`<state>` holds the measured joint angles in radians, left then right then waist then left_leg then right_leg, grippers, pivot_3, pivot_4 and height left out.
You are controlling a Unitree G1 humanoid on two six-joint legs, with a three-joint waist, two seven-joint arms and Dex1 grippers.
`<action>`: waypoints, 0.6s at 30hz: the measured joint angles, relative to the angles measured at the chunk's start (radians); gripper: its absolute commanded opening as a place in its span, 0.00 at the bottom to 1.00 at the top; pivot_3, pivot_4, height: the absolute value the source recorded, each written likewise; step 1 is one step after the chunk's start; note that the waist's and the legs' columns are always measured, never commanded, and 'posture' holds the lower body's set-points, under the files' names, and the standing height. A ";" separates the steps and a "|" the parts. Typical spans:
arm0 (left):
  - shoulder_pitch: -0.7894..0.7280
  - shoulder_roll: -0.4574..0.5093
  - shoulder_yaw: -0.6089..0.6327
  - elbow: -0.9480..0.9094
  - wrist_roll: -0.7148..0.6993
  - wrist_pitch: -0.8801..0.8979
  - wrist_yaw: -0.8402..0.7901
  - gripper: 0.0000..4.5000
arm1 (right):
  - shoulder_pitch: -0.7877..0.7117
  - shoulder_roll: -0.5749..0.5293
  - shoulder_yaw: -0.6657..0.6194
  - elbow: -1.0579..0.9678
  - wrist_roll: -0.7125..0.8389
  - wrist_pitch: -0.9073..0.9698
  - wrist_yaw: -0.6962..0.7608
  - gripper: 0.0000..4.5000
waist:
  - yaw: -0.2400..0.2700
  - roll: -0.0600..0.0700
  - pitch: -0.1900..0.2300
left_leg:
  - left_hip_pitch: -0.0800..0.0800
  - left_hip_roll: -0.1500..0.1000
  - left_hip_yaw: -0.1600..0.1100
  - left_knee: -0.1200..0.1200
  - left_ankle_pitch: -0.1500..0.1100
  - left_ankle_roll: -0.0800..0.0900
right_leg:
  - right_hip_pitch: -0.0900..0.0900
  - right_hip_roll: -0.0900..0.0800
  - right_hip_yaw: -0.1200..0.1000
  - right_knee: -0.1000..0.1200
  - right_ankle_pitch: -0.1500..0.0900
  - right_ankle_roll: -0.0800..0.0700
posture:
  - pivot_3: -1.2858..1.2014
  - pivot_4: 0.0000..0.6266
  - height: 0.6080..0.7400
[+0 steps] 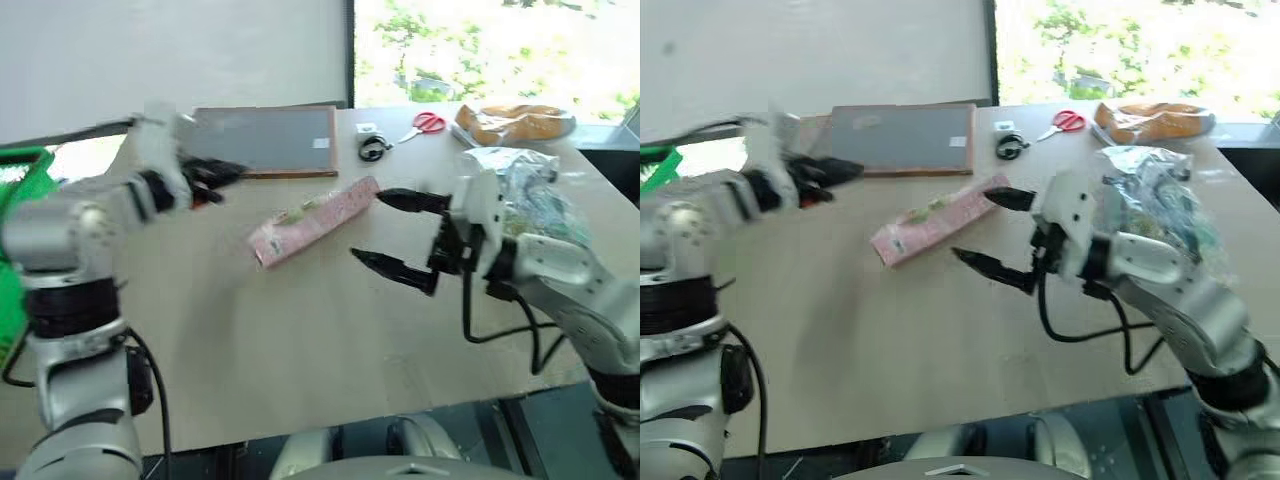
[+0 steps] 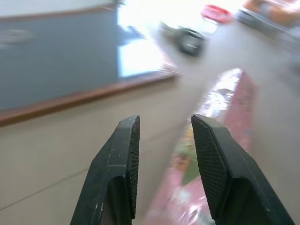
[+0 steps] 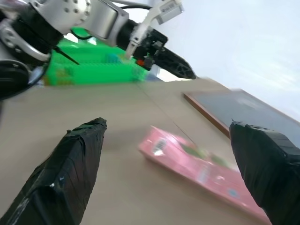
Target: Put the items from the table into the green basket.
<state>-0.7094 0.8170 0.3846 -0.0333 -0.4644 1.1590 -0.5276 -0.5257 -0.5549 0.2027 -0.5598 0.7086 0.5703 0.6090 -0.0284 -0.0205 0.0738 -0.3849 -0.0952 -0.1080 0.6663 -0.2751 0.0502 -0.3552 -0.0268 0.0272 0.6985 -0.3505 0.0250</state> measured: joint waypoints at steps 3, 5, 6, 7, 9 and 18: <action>0.026 0.085 0.064 0.053 0.031 -0.009 0.028 0.39 | -0.083 0.079 0.053 0.102 -0.058 -0.038 0.048 1.00 | 0.048 -0.006 -0.006 | -0.001 -0.004 -0.003 -0.001 0.000 0.000 | -0.001 -0.003 -0.003 0.000 0.000 0.000 | 0.62 0.00 1.00; 0.093 0.121 0.057 0.043 0.029 -0.019 -0.009 0.51 | -0.095 0.104 0.065 0.144 -0.084 -0.061 0.089 1.00 | 0.081 -0.009 -0.010 | -0.002 -0.007 -0.007 0.000 0.000 0.000 | -0.001 -0.005 -0.006 0.001 0.000 0.000 | 0.62 0.01 1.00; 0.095 0.116 0.048 0.040 0.004 0.002 -0.034 0.58 | -0.095 0.105 0.068 0.155 -0.094 -0.067 0.105 1.00 | 0.100 -0.011 -0.011 | -0.005 -0.007 -0.010 0.001 0.000 0.000 | -0.002 -0.005 -0.008 0.000 0.000 0.000 | 0.62 0.01 1.00; 0.092 0.106 0.031 0.023 -0.034 0.037 -0.065 0.68 | -0.094 0.106 0.071 0.160 -0.104 -0.070 0.122 1.00 | 0.122 -0.015 -0.014 | -0.011 -0.008 -0.014 0.002 0.000 0.000 | -0.005 -0.005 -0.009 -0.001 0.000 0.000 | 0.62 0.01 1.00; 0.078 0.087 -0.027 0.004 -0.074 0.070 -0.101 0.88 | -0.093 0.109 0.072 0.160 -0.111 -0.069 0.140 1.00 | 0.147 -0.017 -0.015 | -0.013 -0.008 -0.015 0.004 0.000 -0.001 | -0.005 -0.005 -0.010 -0.001 0.001 0.001 | 0.60 0.03 1.00; -0.197 -0.033 -0.511 0.238 0.042 -0.123 -0.331 0.99 | -0.030 0.070 0.038 0.069 -0.122 0.003 0.102 1.00 | 0.127 -0.013 -0.013 | -0.011 -0.008 -0.014 0.004 0.004 -0.006 | -0.008 -0.004 -0.008 0.006 0.003 -0.003 | 0.52 0.11 1.00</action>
<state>-0.9064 0.7838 -0.1265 0.2052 -0.4225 1.0359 -0.8591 -0.5560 -0.4854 0.2409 -0.4904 0.5863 0.5735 0.7107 0.0988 -0.0337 0.0612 -0.3954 -0.1032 -0.1216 0.6700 -0.2709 0.0441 -0.3628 -0.0311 0.0196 0.7049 -0.3478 0.0225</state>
